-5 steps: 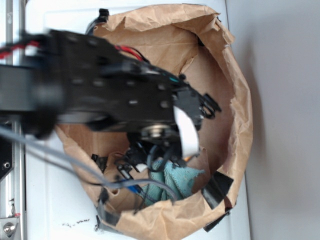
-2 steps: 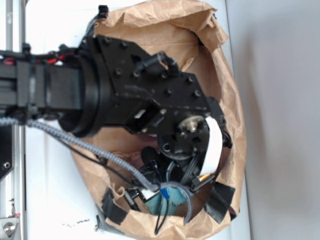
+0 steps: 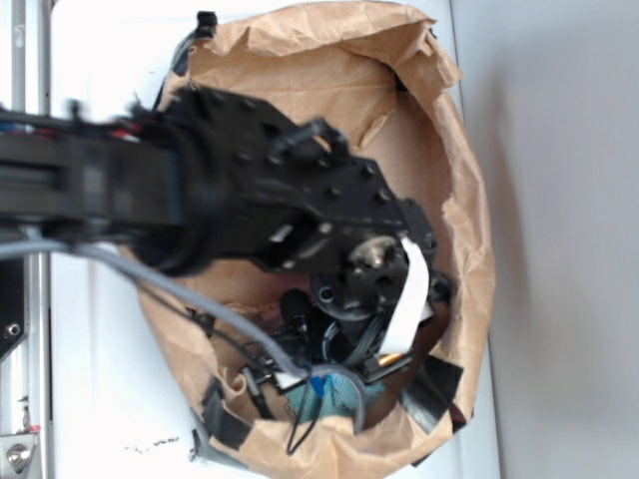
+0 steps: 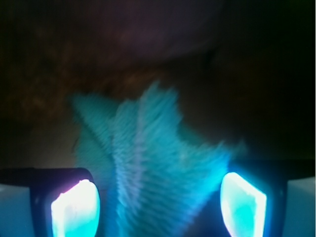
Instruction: Grab the blue cloth.
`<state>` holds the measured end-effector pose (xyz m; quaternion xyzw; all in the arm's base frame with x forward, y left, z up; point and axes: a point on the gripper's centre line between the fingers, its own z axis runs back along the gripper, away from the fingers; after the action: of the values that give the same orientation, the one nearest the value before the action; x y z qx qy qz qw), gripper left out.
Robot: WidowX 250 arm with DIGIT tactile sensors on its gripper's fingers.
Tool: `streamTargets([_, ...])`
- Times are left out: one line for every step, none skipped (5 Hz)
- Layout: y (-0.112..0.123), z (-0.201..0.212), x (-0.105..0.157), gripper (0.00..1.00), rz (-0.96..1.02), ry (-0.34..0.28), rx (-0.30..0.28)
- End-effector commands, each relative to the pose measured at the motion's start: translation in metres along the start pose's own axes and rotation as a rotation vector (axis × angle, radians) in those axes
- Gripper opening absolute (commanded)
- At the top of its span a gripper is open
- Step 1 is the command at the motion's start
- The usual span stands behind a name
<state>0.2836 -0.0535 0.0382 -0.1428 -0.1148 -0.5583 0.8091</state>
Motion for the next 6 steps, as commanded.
streamTargets([-0.008,0.015,0.015,0.00,-0.027,-0.041,0.036])
streamTargets([0.006,0.053,0.014,0.00,0.050,-0.048,0.169])
streamTargets([0.016,0.112,0.002,0.00,0.064,-0.101,0.324])
streamTargets([0.017,0.170,-0.014,0.00,0.154,-0.125,0.330])
streamTargets([-0.039,0.149,0.005,0.00,0.401,0.027,0.365])
streamTargets([-0.064,0.172,0.003,0.00,0.513,0.102,0.444])
